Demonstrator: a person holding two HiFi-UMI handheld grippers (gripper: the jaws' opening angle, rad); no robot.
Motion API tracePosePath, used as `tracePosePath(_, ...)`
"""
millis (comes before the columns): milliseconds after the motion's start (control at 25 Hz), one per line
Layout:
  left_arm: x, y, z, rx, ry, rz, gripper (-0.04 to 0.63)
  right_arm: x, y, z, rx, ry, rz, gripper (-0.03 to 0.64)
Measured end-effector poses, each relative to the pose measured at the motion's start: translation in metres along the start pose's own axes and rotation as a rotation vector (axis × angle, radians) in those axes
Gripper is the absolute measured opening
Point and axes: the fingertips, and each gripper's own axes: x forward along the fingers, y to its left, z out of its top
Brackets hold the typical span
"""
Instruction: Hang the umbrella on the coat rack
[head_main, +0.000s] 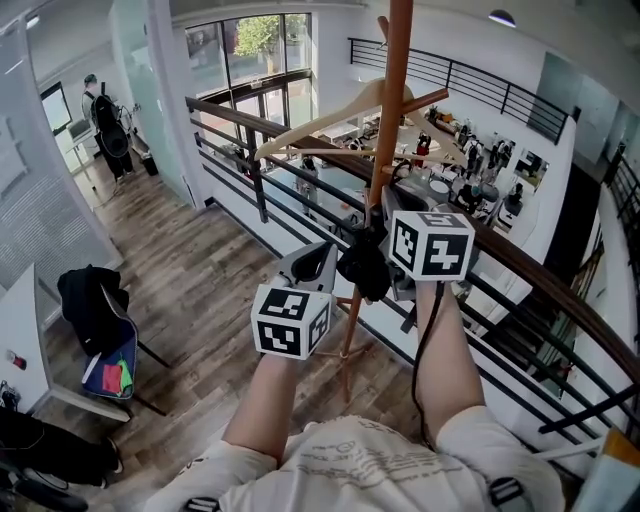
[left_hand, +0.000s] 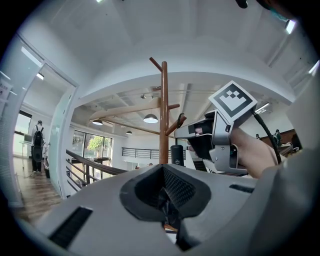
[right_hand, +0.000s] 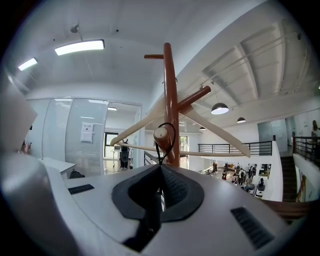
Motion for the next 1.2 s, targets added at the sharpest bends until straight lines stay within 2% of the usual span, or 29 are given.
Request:
tracePosePath(200, 0.001, -0.004, -0.001, -0.007, 0.003, -0.002, 0.003, 0.005, -0.004, -0.015, 0.0, 0.053, 0.001, 0.005)
tracePosePath(400, 0.003, -0.006, -0.007, -0.012, 0.012, 0.0, 0.003, 0.007, -0.007, -0.023, -0.003, 0.052, 0.002, 0.005)
tracePosePath(640, 0.003, -0.007, -0.012, -0.011, 0.028, 0.007, 0.003, 0.008, -0.006, -0.025, -0.064, -0.001, -0.02, 0.006)
tracePosePath(840, 0.003, -0.013, -0.011, -0.007, 0.032, 0.015, 0.003, -0.001, -0.002, -0.025, -0.103, -0.086, -0.013, 0.008)
tracePosePath(1000, 0.002, -0.017, -0.013, -0.004, 0.037, 0.02, 0.003, -0.01, 0.002, -0.027, -0.066, -0.117, 0.038, 0.077)
tracePosePath(1160, 0.002, -0.025, -0.016, 0.0, 0.037, 0.023, 0.003, -0.03, 0.002, -0.029, -0.012, -0.159, 0.087, 0.081)
tracePosePath(1200, 0.002, -0.027, -0.016, 0.001, 0.036, 0.024, 0.003, -0.036, 0.003, -0.031, -0.003, -0.168, 0.096, 0.054)
